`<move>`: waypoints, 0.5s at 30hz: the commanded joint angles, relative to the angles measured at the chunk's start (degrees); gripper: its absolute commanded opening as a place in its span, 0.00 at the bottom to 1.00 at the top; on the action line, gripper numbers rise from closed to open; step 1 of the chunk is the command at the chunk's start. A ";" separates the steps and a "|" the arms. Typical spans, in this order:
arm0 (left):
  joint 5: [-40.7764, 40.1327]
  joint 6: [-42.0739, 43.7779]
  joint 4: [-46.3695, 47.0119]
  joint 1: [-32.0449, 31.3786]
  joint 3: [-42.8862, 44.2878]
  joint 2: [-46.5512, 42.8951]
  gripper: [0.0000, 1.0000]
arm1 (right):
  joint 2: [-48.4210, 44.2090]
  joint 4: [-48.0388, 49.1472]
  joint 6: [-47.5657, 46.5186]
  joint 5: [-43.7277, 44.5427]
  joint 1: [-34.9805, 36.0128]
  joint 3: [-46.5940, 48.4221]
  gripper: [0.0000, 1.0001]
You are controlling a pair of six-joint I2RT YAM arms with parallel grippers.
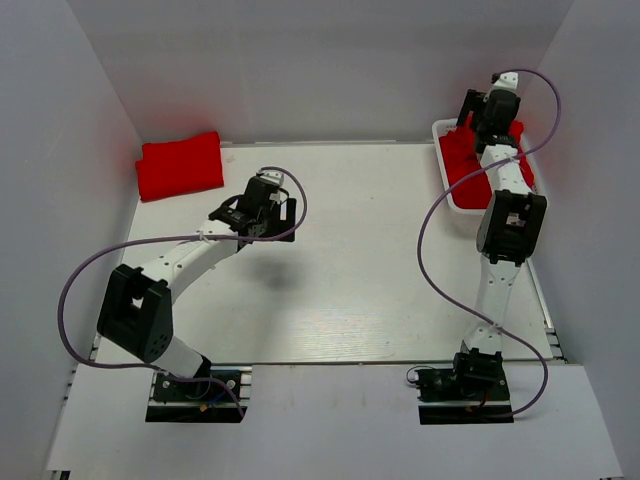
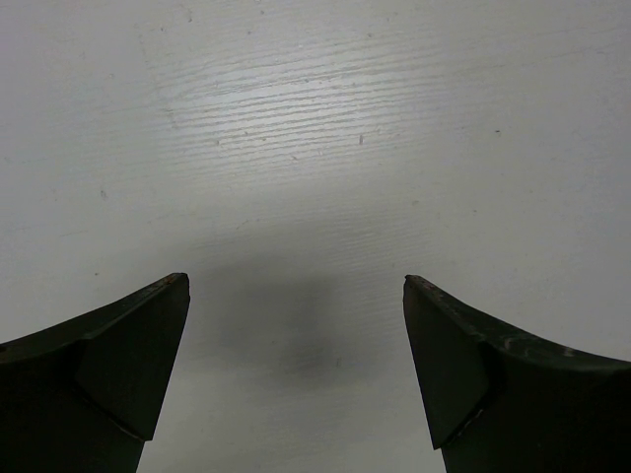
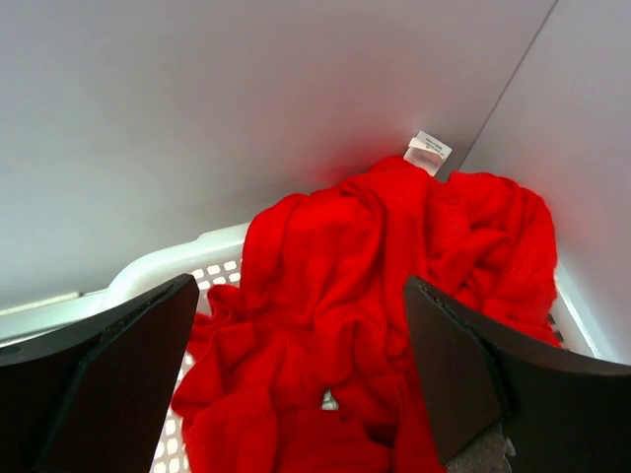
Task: Fold and stack the t-shirts
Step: Grab crumpled tshirt from bin with the right arm
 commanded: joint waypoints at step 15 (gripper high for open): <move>1.76 -0.43 -0.81 0.21 5.35 6.35 1.00 | 13.47 10.98 6.28 -0.66 -0.93 5.96 0.87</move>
